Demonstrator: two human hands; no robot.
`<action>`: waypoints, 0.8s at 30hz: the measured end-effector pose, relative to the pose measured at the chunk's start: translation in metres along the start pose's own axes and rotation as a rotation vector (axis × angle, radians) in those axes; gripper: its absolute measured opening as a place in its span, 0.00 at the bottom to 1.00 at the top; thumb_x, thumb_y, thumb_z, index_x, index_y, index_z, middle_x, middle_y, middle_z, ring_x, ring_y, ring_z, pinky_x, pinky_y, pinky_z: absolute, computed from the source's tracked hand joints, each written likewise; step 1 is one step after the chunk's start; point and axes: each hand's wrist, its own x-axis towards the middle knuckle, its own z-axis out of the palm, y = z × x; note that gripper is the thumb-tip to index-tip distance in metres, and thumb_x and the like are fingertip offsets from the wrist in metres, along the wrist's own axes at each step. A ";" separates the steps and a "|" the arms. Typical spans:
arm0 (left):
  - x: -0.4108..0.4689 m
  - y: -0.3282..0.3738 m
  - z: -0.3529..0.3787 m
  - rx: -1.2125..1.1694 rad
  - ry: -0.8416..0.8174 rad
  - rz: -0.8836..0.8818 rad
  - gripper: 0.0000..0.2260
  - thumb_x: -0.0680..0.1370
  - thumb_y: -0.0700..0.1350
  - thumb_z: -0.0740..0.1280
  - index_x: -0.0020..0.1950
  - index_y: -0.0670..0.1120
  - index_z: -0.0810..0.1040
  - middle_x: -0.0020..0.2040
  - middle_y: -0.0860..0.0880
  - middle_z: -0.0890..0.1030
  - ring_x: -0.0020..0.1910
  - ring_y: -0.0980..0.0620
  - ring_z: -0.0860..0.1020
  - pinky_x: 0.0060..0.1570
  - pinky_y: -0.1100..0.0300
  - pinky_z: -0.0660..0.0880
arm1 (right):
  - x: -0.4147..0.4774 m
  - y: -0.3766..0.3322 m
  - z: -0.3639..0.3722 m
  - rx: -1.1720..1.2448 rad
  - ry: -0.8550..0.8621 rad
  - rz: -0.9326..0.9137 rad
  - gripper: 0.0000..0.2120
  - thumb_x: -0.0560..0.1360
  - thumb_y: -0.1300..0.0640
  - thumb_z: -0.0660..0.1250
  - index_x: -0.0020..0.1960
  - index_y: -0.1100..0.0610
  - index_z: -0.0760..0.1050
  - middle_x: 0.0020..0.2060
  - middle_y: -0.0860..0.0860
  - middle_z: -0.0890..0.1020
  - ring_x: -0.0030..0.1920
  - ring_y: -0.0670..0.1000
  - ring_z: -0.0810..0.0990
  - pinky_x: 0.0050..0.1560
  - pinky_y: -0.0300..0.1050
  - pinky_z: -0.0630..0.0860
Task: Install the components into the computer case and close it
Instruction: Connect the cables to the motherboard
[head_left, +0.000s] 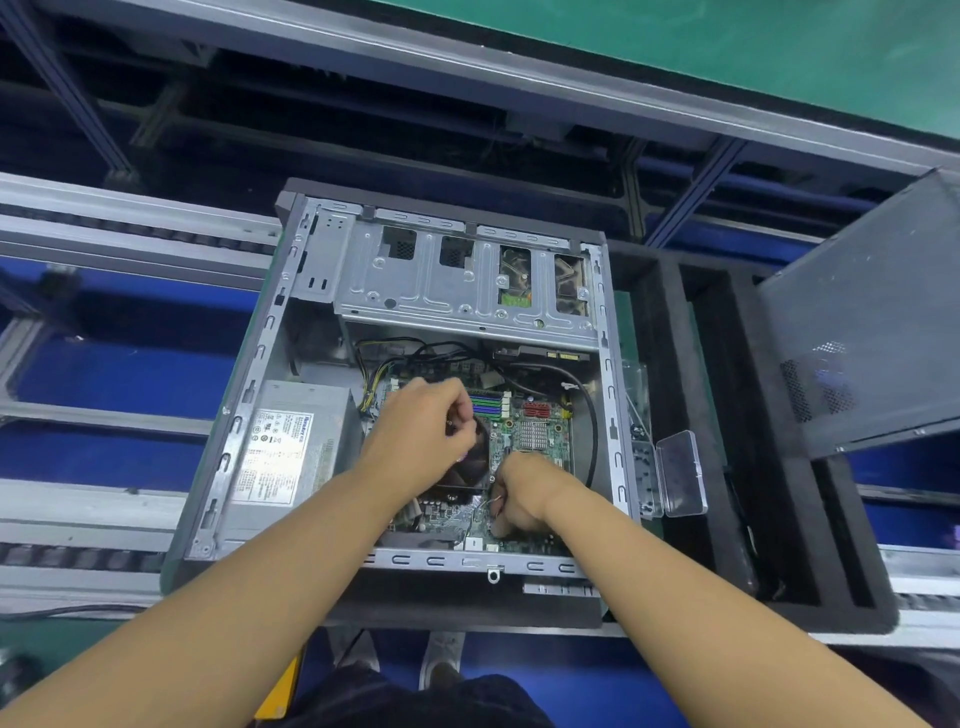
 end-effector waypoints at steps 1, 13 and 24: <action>0.001 0.000 0.000 0.034 0.027 -0.020 0.06 0.75 0.46 0.68 0.42 0.54 0.72 0.40 0.59 0.76 0.46 0.54 0.70 0.50 0.54 0.68 | 0.000 0.000 0.000 -0.023 0.000 -0.009 0.05 0.73 0.64 0.75 0.47 0.61 0.80 0.46 0.53 0.84 0.46 0.53 0.81 0.54 0.47 0.81; 0.000 0.005 -0.017 -0.069 0.122 -0.075 0.05 0.77 0.43 0.66 0.49 0.51 0.72 0.49 0.57 0.75 0.52 0.53 0.72 0.58 0.51 0.70 | -0.006 -0.004 -0.002 -0.137 0.013 -0.061 0.05 0.77 0.61 0.71 0.45 0.59 0.75 0.45 0.55 0.77 0.45 0.55 0.77 0.46 0.46 0.77; 0.016 -0.026 -0.093 0.299 0.131 -0.055 0.09 0.76 0.37 0.62 0.43 0.49 0.79 0.40 0.56 0.78 0.45 0.49 0.76 0.54 0.49 0.72 | -0.018 -0.002 -0.023 0.067 0.174 -0.034 0.14 0.78 0.71 0.63 0.61 0.63 0.77 0.56 0.58 0.80 0.49 0.56 0.80 0.48 0.46 0.77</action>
